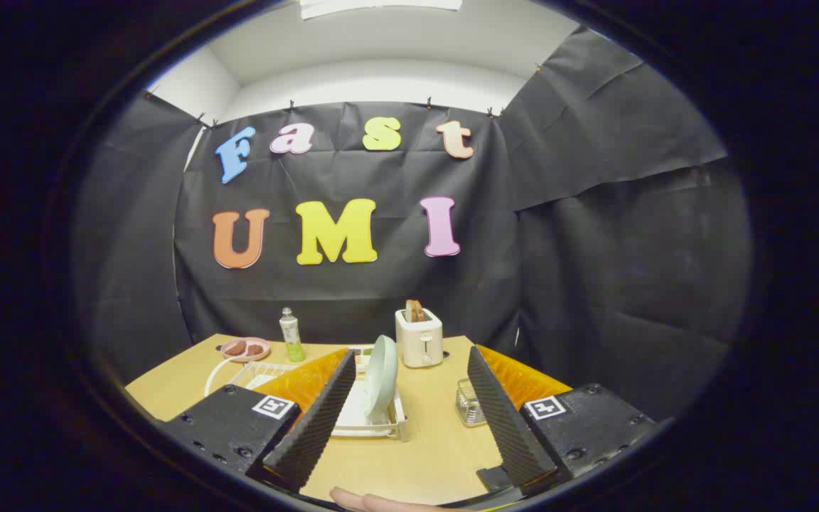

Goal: Take the plate from the dish rack, then take the spoon from the basket and place it into the plate.

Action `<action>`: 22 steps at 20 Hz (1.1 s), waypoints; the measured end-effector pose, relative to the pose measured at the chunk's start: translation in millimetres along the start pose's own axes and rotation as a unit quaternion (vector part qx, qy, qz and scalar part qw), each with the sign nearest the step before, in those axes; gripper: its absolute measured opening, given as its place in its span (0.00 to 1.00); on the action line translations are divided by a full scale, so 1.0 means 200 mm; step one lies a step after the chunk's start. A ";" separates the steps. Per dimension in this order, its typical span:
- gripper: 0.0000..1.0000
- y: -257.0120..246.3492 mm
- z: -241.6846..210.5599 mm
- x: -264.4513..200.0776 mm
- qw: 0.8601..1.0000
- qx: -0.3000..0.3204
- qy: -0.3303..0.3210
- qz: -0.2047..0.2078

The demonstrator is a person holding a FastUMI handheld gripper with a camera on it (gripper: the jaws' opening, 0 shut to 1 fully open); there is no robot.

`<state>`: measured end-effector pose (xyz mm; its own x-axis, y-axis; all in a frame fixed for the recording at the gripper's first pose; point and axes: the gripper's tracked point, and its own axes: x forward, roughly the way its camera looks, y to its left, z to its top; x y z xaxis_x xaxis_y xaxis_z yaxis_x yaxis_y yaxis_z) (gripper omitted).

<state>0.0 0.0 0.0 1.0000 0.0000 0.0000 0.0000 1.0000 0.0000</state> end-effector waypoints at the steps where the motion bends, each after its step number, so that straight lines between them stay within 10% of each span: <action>1: 1.00 0.01 -0.01 0.00 1.000 0.000 0.004 0.003; 22: 1.00 0.08 -0.10 0.19 0.996 -0.016 0.066 0.050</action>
<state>37.2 16.8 -20.1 0.9864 0.0974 -0.1326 -0.1016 0.9945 -0.0253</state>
